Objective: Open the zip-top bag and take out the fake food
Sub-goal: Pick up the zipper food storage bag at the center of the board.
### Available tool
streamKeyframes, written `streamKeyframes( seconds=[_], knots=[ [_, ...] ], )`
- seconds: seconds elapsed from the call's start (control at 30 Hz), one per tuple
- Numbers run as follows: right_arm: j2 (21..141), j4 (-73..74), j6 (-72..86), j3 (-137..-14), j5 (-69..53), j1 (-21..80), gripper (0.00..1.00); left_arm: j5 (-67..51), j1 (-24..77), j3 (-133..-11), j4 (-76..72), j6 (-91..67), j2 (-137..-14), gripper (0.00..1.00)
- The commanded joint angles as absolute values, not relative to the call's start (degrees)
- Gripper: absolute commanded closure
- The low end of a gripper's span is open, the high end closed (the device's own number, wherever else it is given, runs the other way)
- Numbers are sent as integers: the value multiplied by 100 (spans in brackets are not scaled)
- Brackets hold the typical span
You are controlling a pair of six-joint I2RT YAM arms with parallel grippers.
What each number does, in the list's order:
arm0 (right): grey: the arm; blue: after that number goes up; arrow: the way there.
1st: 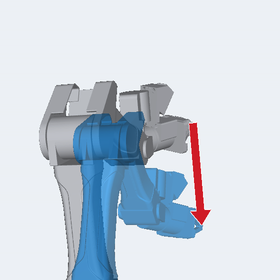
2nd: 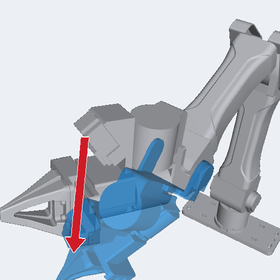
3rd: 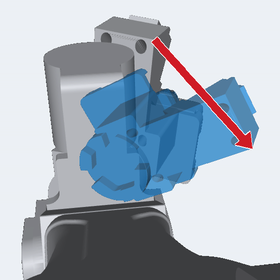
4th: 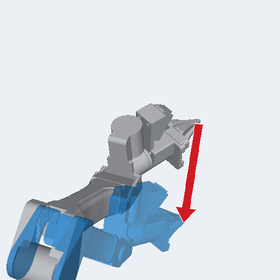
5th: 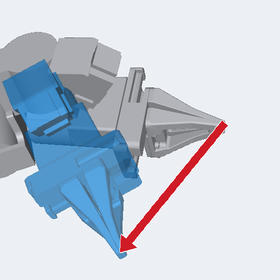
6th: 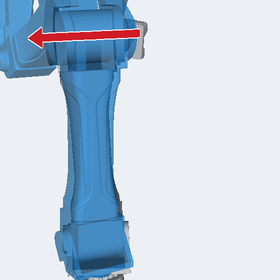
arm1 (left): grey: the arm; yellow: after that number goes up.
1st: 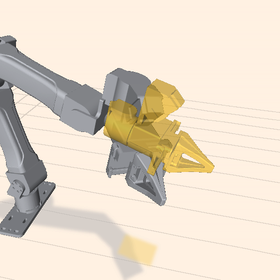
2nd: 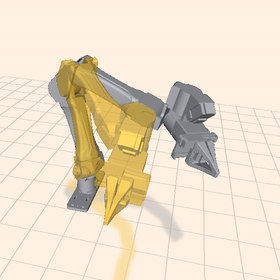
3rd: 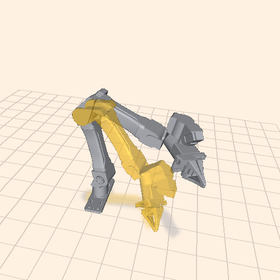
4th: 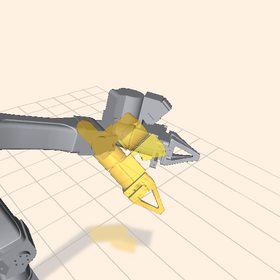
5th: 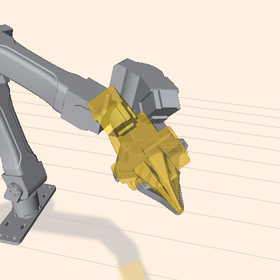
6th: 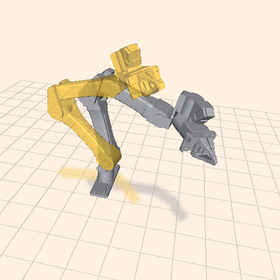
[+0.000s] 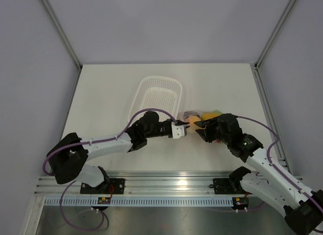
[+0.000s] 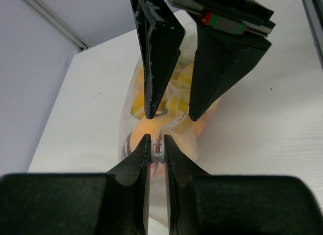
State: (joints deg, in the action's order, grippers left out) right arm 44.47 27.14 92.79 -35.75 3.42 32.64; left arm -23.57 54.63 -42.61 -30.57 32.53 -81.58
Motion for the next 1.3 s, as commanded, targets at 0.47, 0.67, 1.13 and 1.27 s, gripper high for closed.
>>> streamKeyframes(
  seconds=[0.47,0.67,1.13,1.27],
  knots=[
    [3710,3058,9396,-3788,703,3296,100,-2646,5440,-4386,-3577,3287,-8358,97],
    [3437,3313,9281,-3920,598,3296,100,-2654,5440,-4403,-3682,3234,-8499,96],
    [3761,3015,9158,-3849,317,3305,54,-2602,5476,-4394,-3762,3191,-8402,96],
    [3876,2892,9210,-3797,211,3296,51,-2566,5493,-4403,-3771,3199,-8402,96]
  ],
)
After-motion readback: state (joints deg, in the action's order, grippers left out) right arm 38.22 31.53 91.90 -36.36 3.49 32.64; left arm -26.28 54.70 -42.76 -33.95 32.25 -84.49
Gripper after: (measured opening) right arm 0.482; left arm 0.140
